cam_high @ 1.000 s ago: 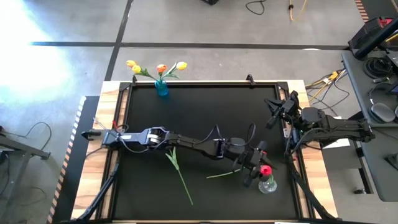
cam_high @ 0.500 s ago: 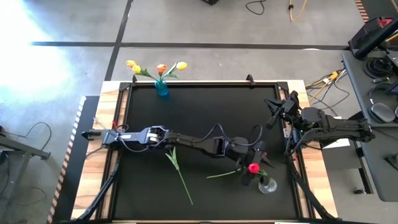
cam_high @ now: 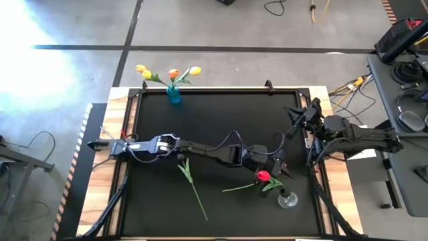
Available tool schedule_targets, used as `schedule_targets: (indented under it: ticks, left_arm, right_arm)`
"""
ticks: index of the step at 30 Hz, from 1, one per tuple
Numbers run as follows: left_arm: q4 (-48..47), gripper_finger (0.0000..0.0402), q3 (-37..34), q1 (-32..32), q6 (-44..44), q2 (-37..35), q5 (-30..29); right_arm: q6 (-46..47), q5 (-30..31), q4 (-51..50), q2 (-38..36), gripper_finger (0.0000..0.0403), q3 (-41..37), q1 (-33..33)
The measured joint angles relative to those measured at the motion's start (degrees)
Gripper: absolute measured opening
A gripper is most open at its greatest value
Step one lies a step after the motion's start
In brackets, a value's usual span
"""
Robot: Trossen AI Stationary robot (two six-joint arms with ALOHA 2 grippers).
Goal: Sort flowers into vase by color
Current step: Put the top red flower into the transparent vase
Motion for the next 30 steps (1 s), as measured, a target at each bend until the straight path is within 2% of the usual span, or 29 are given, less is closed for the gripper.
schedule_targets:
  ticks: [6,10,13,18,30]
  left_arm:
    - [-1.2,0.0196,0.0,0.0,0.5,-1.3,0.9]
    - [-2.0,0.0168,0.0,0.1,0.1,-1.3,3.4]
    - [-3.3,0.0124,0.0,0.1,0.1,-1.3,3.4]
    - [-3.9,0.0015,0.0,0.2,1.4,-1.3,3.5]
    - [-1.1,0.0001,-0.1,0.1,0.5,-0.7,3.5]
  right_arm:
    - [0.1,-0.1,-0.1,0.0,0.0009,0.0,0.0]
    - [0.1,-0.9,-0.1,0.0,0.0009,0.0,0.0]
    - [0.1,-1.1,-0.1,0.0,0.0009,0.0,0.0]
    - [0.1,-1.1,0.0,0.0,0.0009,0.0,0.0]
    - [0.1,-1.1,0.2,0.0,0.0009,0.0,0.0]
